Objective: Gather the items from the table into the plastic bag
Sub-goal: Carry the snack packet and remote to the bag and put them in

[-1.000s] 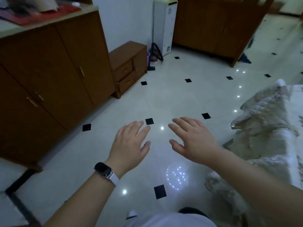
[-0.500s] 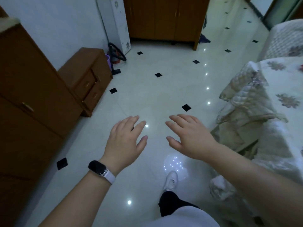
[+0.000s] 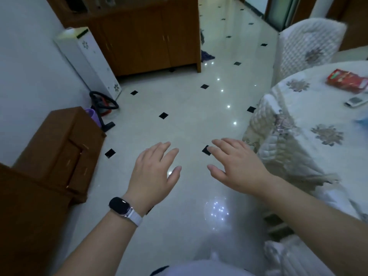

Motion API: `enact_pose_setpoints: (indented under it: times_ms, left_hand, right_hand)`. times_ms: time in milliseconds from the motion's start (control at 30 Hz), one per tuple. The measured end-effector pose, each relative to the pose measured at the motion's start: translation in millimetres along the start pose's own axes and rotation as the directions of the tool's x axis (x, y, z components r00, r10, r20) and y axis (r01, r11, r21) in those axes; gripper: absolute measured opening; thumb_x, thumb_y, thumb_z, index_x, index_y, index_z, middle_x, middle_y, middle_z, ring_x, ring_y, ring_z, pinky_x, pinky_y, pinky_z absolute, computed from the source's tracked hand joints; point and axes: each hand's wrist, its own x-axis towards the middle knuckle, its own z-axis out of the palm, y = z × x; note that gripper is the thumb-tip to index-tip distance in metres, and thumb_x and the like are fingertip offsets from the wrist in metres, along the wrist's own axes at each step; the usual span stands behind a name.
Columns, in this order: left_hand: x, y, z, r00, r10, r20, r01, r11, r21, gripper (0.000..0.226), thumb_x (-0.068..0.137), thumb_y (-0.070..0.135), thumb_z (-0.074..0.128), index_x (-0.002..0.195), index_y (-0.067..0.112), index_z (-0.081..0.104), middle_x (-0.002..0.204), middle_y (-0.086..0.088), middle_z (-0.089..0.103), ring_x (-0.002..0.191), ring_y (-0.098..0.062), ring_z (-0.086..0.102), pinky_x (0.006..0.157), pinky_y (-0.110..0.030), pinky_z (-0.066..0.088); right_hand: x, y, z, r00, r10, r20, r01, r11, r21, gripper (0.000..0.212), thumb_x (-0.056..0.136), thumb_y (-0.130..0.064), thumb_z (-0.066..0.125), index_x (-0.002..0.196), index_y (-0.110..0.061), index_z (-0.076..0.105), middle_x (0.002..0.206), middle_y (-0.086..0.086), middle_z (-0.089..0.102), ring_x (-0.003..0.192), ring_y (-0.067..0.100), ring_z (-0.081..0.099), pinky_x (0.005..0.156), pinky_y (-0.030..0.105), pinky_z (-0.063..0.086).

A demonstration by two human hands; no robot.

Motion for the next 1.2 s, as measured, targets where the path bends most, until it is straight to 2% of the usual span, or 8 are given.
enact_pose_setpoints:
  times_ms: [100,267,500,700,833,1067,1200]
  left_hand:
    - [44.6,-0.8,18.0,0.997,0.073,-0.013,-0.074,0.997,-0.027,0.043,0.09,0.039,0.054,0.123,0.014,0.065,0.131,-0.011,0.061,0.121,-0.032,0.056,0.1,-0.046,0.044]
    - [116.5,-7.5,58.4,0.981,0.19,-0.04,-0.193,0.975,-0.106,0.042,0.088,0.038,0.056,0.121,0.013,0.066,0.129,-0.012,0.061,0.119,-0.034,0.057,0.098,-0.047,0.045]
    - [235.6,-42.8,119.4,0.939,0.341,-0.047,-0.343,0.916,-0.209,0.043,0.09,0.039,0.054,0.123,0.013,0.065,0.13,-0.012,0.061,0.119,-0.033,0.057,0.098,-0.047,0.046]
    - [342.6,-90.2,148.4,0.893,0.445,-0.067,-0.445,0.849,-0.284,0.046,0.09,0.041,0.05,0.123,0.013,0.065,0.129,-0.012,0.061,0.117,-0.032,0.058,0.097,-0.044,0.044]
    - [410.8,-111.9,166.3,0.859,0.508,-0.069,-0.502,0.806,-0.314,0.047,0.091,0.042,0.047,0.125,0.014,0.064,0.131,-0.012,0.06,0.119,-0.031,0.056,0.099,-0.044,0.043]
    - [502.8,-96.1,202.5,0.762,0.643,-0.08,-0.621,0.689,-0.374,0.048,0.091,0.041,0.048,0.125,0.011,0.064,0.132,-0.015,0.059,0.12,-0.033,0.057,0.099,-0.045,0.044]
    - [552.6,-71.7,233.8,0.727,0.682,-0.082,-0.653,0.648,-0.393,0.048,0.091,0.041,0.049,0.125,0.012,0.063,0.132,-0.014,0.059,0.12,-0.031,0.055,0.098,-0.044,0.044]
  right_hand:
    - [11.4,23.5,-4.4,0.997,0.069,-0.037,-0.07,0.997,-0.039,0.052,0.087,-0.051,0.043,0.118,-0.017,0.066,0.124,0.004,0.064,0.114,0.028,0.058,0.096,0.038,0.042]
    - [31.1,65.1,4.4,0.976,0.219,0.011,-0.217,0.972,-0.087,0.053,0.088,-0.052,0.041,0.121,-0.018,0.063,0.128,0.004,0.062,0.118,0.028,0.055,0.098,0.036,0.03]
    - [103.8,112.2,18.0,0.916,0.4,0.013,-0.39,0.901,-0.192,0.053,0.089,-0.053,0.041,0.124,-0.019,0.062,0.131,0.004,0.061,0.119,0.026,0.055,0.098,0.04,0.043]
    - [197.8,137.7,29.8,0.85,0.525,0.029,-0.507,0.832,-0.224,0.057,0.09,-0.056,0.038,0.127,-0.019,0.059,0.133,0.004,0.058,0.122,0.027,0.053,0.098,0.042,0.042]
    - [250.1,156.1,29.1,0.811,0.585,-0.024,-0.573,0.784,-0.236,0.056,0.09,-0.056,0.038,0.127,-0.018,0.059,0.132,0.004,0.058,0.122,0.028,0.052,0.098,0.041,0.041]
    - [276.8,201.0,35.3,0.703,0.709,-0.056,-0.697,0.672,-0.25,0.054,0.089,-0.056,0.041,0.126,-0.022,0.06,0.131,0.0,0.059,0.121,0.024,0.052,0.097,0.038,0.039]
    - [286.1,246.9,43.9,0.59,0.803,-0.085,-0.8,0.569,-0.19,0.055,0.089,-0.055,0.038,0.129,-0.022,0.057,0.136,-0.001,0.055,0.122,0.023,0.049,0.096,0.039,0.04]
